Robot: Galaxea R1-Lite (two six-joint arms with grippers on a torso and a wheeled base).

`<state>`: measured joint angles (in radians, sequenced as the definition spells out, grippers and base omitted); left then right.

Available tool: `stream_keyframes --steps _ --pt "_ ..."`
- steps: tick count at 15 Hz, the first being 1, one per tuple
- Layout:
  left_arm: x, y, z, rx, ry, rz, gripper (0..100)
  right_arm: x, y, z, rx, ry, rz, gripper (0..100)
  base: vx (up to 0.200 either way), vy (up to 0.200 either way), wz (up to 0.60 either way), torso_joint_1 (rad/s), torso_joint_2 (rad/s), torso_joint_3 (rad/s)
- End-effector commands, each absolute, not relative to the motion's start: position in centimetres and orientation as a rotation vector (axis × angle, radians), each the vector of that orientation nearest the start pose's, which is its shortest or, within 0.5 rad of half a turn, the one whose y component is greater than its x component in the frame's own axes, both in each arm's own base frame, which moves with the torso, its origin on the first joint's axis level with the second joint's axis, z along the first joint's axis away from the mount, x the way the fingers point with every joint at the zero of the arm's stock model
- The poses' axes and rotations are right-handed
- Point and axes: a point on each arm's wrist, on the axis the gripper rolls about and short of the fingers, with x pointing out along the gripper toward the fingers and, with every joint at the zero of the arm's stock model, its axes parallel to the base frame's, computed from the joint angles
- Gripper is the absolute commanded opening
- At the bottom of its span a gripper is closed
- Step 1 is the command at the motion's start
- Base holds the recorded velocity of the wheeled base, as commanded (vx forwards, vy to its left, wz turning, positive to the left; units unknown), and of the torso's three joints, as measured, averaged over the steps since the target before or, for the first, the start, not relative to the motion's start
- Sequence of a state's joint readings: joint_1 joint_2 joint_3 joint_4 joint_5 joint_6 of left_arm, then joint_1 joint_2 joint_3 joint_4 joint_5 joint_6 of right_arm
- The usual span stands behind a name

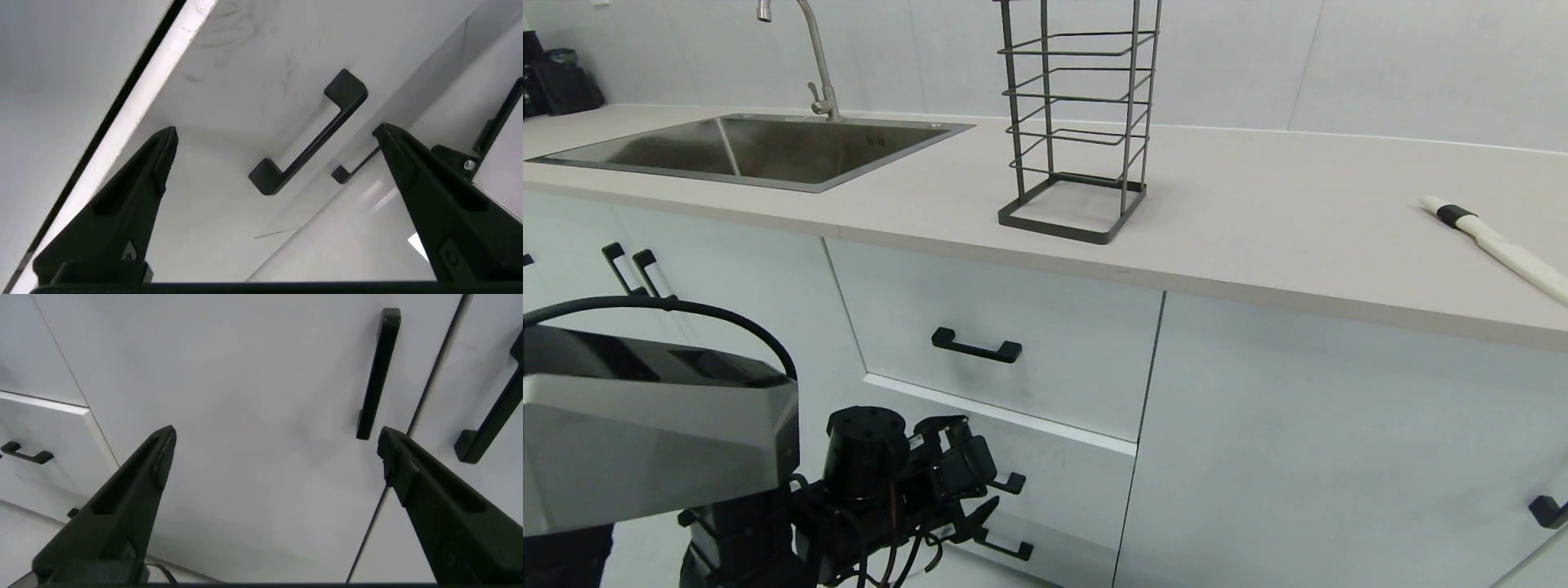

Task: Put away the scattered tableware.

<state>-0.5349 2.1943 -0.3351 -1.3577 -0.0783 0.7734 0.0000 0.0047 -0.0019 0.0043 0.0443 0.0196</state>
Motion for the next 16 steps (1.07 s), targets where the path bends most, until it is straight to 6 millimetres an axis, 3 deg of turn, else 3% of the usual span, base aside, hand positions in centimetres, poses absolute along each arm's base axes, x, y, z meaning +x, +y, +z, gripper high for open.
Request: stream_keyframes --steps 1,5,8,9,13,16 --pt "24.9 -14.9 0.5 0.847 0.232 -0.766 100 -2.2 0.1 7.6 0.02 0.01 0.044 100 0.0 0.0 0.0 0.0 0.0 0.0" --pt "23.4 -14.8 2.5 0.847 0.173 -0.776 100 -2.3 0.1 7.6 0.02 0.008 0.044 100 0.0 0.0 0.0 0.0 0.0 0.0" --pt "18.8 -15.6 5.9 0.878 0.023 -0.895 100 -2.2 0.1 7.6 0.02 0.01 0.044 100 0.0 0.0 0.0 0.0 0.0 0.0" --pt "17.2 -16.4 7.8 0.855 -0.076 -0.931 100 -2.3 0.1 7.6 0.02 0.008 0.044 100 0.0 0.0 0.0 0.0 0.0 0.0" --pt "17.9 -17.1 14.1 0.786 -0.269 -0.838 100 -2.3 0.1 7.6 0.02 0.008 0.044 100 0.0 0.0 0.0 0.0 0.0 0.0" --pt "17.2 -15.0 17.9 0.727 -0.269 -0.796 100 -2.2 0.1 7.6 0.02 0.01 0.044 100 0.0 0.0 0.0 0.0 0.0 0.0"
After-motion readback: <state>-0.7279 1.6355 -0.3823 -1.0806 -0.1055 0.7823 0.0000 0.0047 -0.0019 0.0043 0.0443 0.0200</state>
